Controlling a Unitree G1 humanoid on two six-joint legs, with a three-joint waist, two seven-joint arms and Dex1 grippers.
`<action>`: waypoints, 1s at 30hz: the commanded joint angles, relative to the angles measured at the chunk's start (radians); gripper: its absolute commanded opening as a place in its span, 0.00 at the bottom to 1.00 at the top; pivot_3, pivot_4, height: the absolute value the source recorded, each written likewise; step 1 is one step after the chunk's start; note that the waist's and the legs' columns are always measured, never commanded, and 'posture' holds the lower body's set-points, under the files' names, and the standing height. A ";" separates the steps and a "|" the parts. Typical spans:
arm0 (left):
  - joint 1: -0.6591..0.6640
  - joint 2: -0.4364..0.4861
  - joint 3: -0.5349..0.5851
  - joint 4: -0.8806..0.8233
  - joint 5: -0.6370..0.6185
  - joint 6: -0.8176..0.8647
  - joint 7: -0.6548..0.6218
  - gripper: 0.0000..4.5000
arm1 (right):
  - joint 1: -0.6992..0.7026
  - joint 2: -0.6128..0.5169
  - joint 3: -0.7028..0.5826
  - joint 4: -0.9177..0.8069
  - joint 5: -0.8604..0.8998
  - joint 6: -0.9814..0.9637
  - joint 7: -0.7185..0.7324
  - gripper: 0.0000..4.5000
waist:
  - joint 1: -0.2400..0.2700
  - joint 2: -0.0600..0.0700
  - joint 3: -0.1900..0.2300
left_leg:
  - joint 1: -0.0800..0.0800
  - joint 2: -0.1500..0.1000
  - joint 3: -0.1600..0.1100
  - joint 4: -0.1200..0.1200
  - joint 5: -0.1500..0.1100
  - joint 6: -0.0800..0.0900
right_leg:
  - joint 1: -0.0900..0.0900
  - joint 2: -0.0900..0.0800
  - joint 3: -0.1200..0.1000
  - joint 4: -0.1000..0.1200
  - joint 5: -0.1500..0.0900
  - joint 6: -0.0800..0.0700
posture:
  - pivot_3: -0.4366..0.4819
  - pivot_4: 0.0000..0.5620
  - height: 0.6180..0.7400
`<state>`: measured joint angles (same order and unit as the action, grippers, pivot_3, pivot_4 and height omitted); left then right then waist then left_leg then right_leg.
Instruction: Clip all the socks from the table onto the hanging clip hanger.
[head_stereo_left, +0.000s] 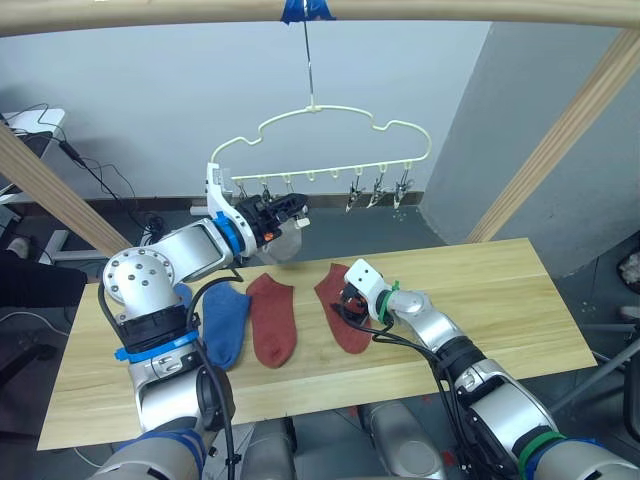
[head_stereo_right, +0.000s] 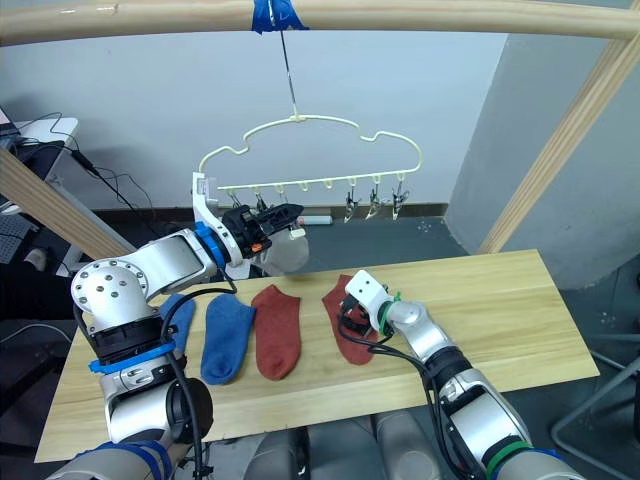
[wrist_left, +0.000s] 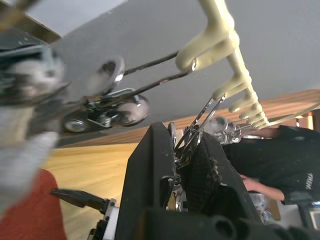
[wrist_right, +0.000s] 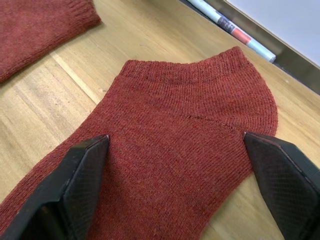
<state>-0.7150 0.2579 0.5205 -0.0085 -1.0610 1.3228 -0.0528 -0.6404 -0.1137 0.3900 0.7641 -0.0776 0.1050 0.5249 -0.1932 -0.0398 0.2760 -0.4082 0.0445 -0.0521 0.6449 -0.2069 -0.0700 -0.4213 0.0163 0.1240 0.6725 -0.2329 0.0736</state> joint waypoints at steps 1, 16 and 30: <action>0.026 0.016 0.009 -0.036 -0.027 0.001 0.009 0.07 | 0.041 -0.012 -0.003 0.015 -0.022 0.005 0.031 0.72 | 0.000 0.000 0.000 | 0.000 0.000 0.000 0.000 0.000 0.000 | 0.001 0.000 0.000 0.000 0.000 0.000 | 0.37 0.40 1.00; 0.003 -0.003 0.084 0.070 -0.230 0.012 0.181 0.07 | 0.254 -0.149 -0.034 -0.449 -0.021 -0.033 0.089 0.01 | 0.017 -0.001 0.000 | 0.001 0.000 0.001 0.000 0.000 0.000 | 0.000 0.000 0.001 -0.001 0.000 0.000 | 0.36 0.41 1.00; -0.017 0.039 0.026 0.168 -0.454 -0.045 0.311 0.07 | 0.250 -0.178 -0.039 -1.045 -0.043 0.108 0.065 0.01 | 0.021 -0.001 0.000 | -0.001 0.000 0.001 -0.002 0.000 0.000 | -0.001 0.000 0.001 -0.007 0.000 0.000 | 0.31 0.41 1.00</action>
<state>-0.7279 0.2836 0.5581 0.1568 -1.4938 1.2903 0.2529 -0.3666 -0.2986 0.3419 -0.2241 -0.1164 0.2124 0.5884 -0.1718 -0.0404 0.2759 -0.4099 0.0443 -0.0509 0.6429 -0.2072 -0.0703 -0.4219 0.0162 0.1253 0.6648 -0.2326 0.0742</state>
